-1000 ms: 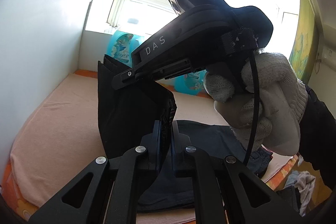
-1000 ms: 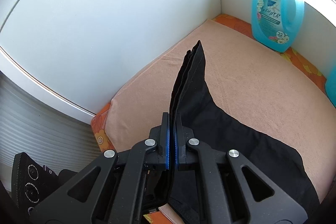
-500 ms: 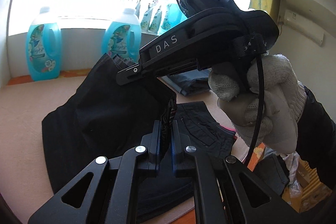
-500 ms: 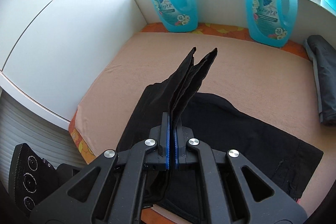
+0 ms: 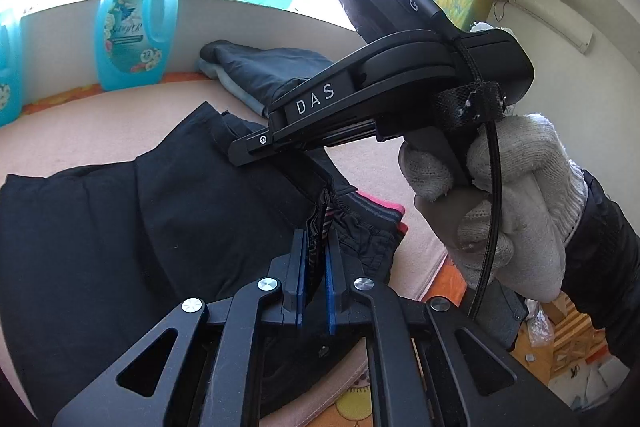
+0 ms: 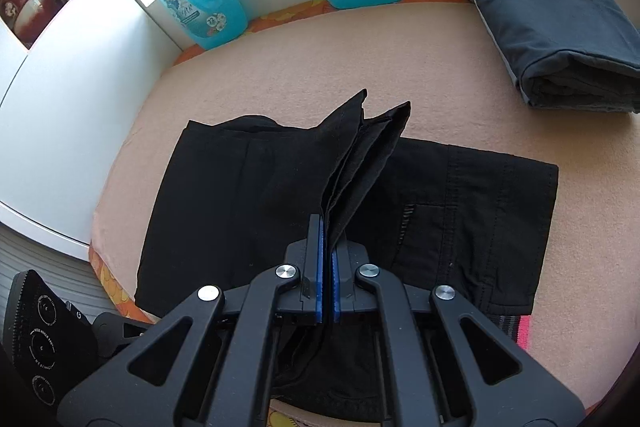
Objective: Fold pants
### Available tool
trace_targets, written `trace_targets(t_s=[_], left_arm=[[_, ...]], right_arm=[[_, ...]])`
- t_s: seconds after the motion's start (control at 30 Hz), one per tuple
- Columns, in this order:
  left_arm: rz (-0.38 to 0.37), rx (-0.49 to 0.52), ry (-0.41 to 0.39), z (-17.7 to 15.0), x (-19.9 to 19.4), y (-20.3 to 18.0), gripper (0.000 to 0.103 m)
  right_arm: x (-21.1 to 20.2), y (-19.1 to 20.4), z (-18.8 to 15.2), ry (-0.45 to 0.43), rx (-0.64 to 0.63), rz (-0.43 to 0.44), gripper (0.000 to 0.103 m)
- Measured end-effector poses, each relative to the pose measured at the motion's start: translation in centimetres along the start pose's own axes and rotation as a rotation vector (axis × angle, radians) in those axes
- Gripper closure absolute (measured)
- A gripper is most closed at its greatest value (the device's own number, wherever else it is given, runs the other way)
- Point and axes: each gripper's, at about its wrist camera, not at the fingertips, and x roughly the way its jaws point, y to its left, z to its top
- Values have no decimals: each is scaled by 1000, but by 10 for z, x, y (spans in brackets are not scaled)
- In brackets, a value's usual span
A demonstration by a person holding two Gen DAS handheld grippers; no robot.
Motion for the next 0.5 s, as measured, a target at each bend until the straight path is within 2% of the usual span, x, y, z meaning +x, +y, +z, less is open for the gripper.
trace_targets(t_s=[0.1,0.23,0.4,0.47,0.5], left_arm=[[1,-3,24,-10,1,-10,96],[30,10,63,-13,-8,-8,78],[78,-47,44,-21,-47,20,78],[131,-66,14,-26,-69,34,78],[158,-81,3,-29,-80,42,75]], right_arm=[[4,-11,-4,-2,9,-13,99],[9,-24,-6,-8,21,-21,99],[13,-40,-11,29,55,-39,99],[10,-44,-15,26,57,-93,86],[5,-44,-17,0,52,-127,75]])
